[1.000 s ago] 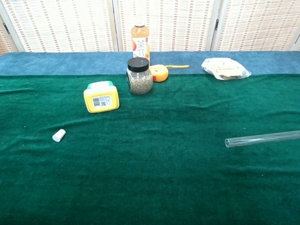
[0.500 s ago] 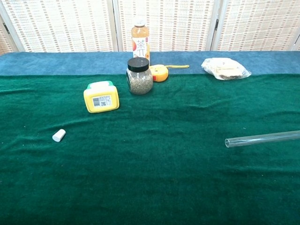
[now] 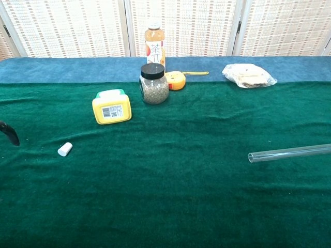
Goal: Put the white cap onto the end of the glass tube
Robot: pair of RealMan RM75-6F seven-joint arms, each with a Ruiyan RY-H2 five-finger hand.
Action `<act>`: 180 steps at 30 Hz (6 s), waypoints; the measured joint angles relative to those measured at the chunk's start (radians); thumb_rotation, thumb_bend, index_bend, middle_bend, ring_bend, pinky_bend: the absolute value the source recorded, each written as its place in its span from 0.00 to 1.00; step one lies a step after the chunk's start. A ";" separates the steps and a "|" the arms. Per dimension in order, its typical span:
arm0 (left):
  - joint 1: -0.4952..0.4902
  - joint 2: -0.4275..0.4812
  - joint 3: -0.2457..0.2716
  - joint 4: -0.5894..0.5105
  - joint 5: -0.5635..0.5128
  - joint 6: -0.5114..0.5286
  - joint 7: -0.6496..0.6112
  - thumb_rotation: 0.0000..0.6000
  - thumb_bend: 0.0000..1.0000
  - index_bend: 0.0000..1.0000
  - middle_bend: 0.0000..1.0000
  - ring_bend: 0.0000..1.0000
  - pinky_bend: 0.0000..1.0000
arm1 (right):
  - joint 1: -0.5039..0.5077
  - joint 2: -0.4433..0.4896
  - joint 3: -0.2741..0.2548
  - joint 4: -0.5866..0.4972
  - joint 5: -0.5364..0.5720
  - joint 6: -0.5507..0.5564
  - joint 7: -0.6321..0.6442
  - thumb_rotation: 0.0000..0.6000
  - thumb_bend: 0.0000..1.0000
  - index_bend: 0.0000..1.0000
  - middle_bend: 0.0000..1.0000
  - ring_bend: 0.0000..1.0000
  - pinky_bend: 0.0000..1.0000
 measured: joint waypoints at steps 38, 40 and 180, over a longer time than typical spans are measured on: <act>-0.123 -0.095 -0.003 -0.038 -0.188 -0.192 0.214 1.00 0.83 0.14 1.00 0.93 0.78 | 0.004 -0.019 -0.002 0.025 0.022 -0.019 0.011 1.00 0.55 0.11 0.24 0.29 0.29; -0.125 -0.094 -0.004 -0.041 -0.190 -0.192 0.211 1.00 0.83 0.14 1.00 0.93 0.78 | 0.004 -0.020 -0.002 0.026 0.022 -0.019 0.011 1.00 0.55 0.11 0.24 0.29 0.29; -0.160 -0.445 -0.099 0.359 -0.155 0.067 0.190 1.00 0.39 0.49 1.00 0.95 0.83 | -0.008 -0.019 -0.001 0.058 0.056 -0.043 0.050 1.00 0.55 0.11 0.28 0.35 0.29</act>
